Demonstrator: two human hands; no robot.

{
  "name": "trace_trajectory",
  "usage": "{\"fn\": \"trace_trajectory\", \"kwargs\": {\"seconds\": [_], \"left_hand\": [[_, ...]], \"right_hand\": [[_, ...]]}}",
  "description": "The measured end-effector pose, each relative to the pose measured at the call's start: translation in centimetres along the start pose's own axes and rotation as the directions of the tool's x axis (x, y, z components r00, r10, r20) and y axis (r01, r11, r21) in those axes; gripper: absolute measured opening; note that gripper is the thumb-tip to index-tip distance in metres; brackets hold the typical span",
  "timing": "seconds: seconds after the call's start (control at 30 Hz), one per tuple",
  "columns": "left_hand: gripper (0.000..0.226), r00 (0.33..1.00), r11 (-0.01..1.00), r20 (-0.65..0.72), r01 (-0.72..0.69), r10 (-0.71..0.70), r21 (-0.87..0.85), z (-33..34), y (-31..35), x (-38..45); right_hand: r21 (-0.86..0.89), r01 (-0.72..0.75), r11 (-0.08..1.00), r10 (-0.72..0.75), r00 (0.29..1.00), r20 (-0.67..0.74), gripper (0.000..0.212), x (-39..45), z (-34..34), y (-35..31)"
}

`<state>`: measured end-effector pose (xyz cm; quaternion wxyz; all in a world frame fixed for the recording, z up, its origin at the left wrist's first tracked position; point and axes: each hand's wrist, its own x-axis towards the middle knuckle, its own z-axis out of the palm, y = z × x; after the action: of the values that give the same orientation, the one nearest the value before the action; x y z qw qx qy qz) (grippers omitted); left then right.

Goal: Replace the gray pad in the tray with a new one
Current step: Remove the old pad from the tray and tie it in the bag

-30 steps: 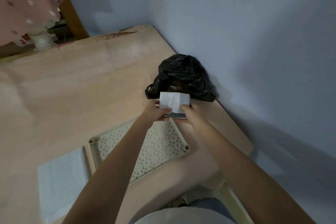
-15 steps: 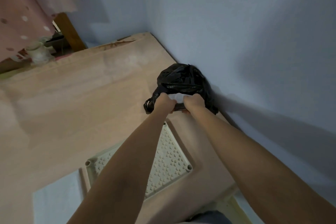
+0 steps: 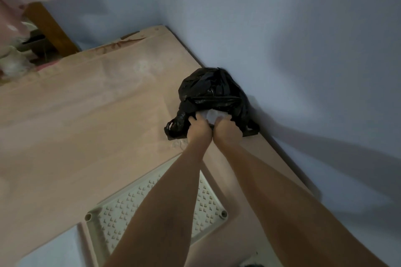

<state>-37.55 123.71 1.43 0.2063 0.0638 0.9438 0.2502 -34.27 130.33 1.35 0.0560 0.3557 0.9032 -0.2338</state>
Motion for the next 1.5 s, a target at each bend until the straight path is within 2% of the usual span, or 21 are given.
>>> {"fn": "trace_trajectory", "kwargs": {"seconds": [0.07, 0.17, 0.23, 0.3, 0.37, 0.43, 0.47, 0.53, 0.57, 0.63, 0.7, 0.73, 0.8, 0.97, 1.1, 1.23, 1.3, 1.37, 1.43, 1.47, 1.5], "left_hand": [[0.051, 0.994, 0.988, -0.024, -0.103, 0.106, 0.113, 0.8, -0.6, 0.1], [0.053, 0.976, 0.965, -0.064, -0.196, 0.210, 0.174, 1.3, -1.7, 0.4], [0.055, 0.971, 0.946, -0.057, -0.212, 0.232, 0.244, 1.5, -2.1, 0.7], [0.057, 0.975, 0.920, -0.025, -0.200, 0.221, 0.338, 1.6, -2.4, 1.0], [0.057, 0.979, 0.884, -0.014, -0.175, 0.201, 0.433, 1.7, -2.2, 1.1], [0.049, 0.959, 0.810, -0.064, -0.196, 0.276, 0.552, 1.7, -1.8, 1.0], [0.045, 0.931, 0.748, -0.078, -0.234, 0.356, 0.621, 1.7, -1.6, 1.1], [0.043, 0.858, 0.595, -0.034, -0.326, 0.512, 0.734, 1.9, -1.6, 1.4], [0.044, 0.832, 0.535, 0.006, -0.362, 0.555, 0.763, 1.9, -1.8, 1.7], [0.042, 0.789, 0.438, 0.077, -0.416, 0.610, 0.797, 1.9, -2.3, 2.3], [0.046, 0.761, 0.384, 0.143, -0.470, 0.633, 0.795, 2.0, -2.9, 3.0], [0.051, 0.760, 0.399, 0.163, -0.496, 0.629, 0.771, 2.2, -3.2, 3.2], [0.060, 0.789, 0.505, 0.170, -0.526, 0.590, 0.685, 2.6, -3.8, 3.6], [0.062, 0.845, 0.678, 0.179, -0.516, 0.504, 0.524, 3.7, -4.2, 3.7], [0.062, 0.850, 0.723, 0.208, -0.522, 0.484, 0.453, 3.4, -4.2, 4.3], [0.064, 0.859, 0.676, 0.271, -0.510, 0.435, 0.532, 2.6, -3.5, 4.0], [0.065, 0.868, 0.667, 0.180, -0.474, 0.462, 0.574, 2.1, -2.8, 3.0], [0.061, 0.838, 0.697, -0.018, -0.442, 0.546, 0.565, 1.4, -2.1, 1.5], [0.054, 0.758, 0.706, -0.101, -0.540, 0.645, 0.458, 0.7, -1.9, -0.5], [0.046, 0.679, 0.676, -0.175, -0.601, 0.713, 0.427, 0.3, -2.3, -1.3], [0.033, 0.608, 0.660, -0.272, -0.623, 0.746, 0.420, -0.4, -2.8, -1.9]], "right_hand": [[-0.048, 0.041, 0.998, -0.043, 0.999, -0.031, 0.036, 0.2, 0.9, 0.9], [-0.047, 0.066, 0.997, -0.067, 0.997, -0.031, 0.040, 1.0, 1.5, 1.9], [-0.063, 0.129, 0.990, -0.131, 0.991, -0.039, 0.045, 1.1, 1.9, 2.4], [-0.170, 0.184, 0.968, -0.189, 0.982, -0.014, 0.047, 1.3, 1.9, 2.7], [-0.295, 0.195, 0.935, -0.226, 0.972, -0.072, 0.036, 1.4, 1.5, 2.8], [-0.463, 0.251, 0.850, -0.350, 0.926, -0.140, 0.015, 1.2, 0.9, 2.4], [-0.523, 0.298, 0.799, -0.427, 0.893, -0.143, 0.012, 1.1, 0.6, 2.1], [-0.542, 0.435, 0.719, -0.578, 0.807, -0.119, 0.018, 1.5, 0.9, 2.1], [-0.512, 0.496, 0.701, -0.618, 0.781, -0.089, 0.028, 1.9, 1.4, 2.4], [-0.426, 0.594, 0.682, -0.636, 0.770, 0.055, 0.048, 2.6, 2.2, 3.1], [-0.392, 0.636, 0.664, -0.637, 0.757, 0.149, 0.052, 3.0, 2.4, 4.1], [-0.390, 0.642, 0.660, -0.642, 0.752, 0.152, 0.051, 3.2, 2.4, 4.5], [-0.354, 0.646, 0.676, -0.639, 0.753, 0.156, 0.056, 3.7, 2.3, 4.8], [-0.386, 0.680, 0.624, -0.604, 0.733, 0.313, 0.064, 5.1, 2.8, 5.2], [-0.352, 0.662, 0.662, -0.476, 0.734, 0.485, 0.065, 6.3, 2.2, 4.6], [-0.316, 0.641, 0.699, -0.459, 0.742, 0.489, 0.062, 6.0, 1.7, 3.9], [-0.148, 0.632, 0.761, -0.540, 0.743, 0.396, 0.051, 5.2, 0.5, 3.7], [0.021, 0.641, 0.767, -0.641, 0.766, 0.044, 0.037, 3.9, -0.7, 4.7], [0.093, 0.523, 0.847, -0.468, 0.817, -0.338, 0.029, 2.3, -1.6, 6.9], [0.155, 0.427, 0.891, -0.325, 0.837, -0.441, 0.025, 1.5, -1.9, 8.1], [0.218, 0.321, 0.922, -0.194, 0.869, -0.456, 0.022, 1.2, -2.2, 9.0]]}}
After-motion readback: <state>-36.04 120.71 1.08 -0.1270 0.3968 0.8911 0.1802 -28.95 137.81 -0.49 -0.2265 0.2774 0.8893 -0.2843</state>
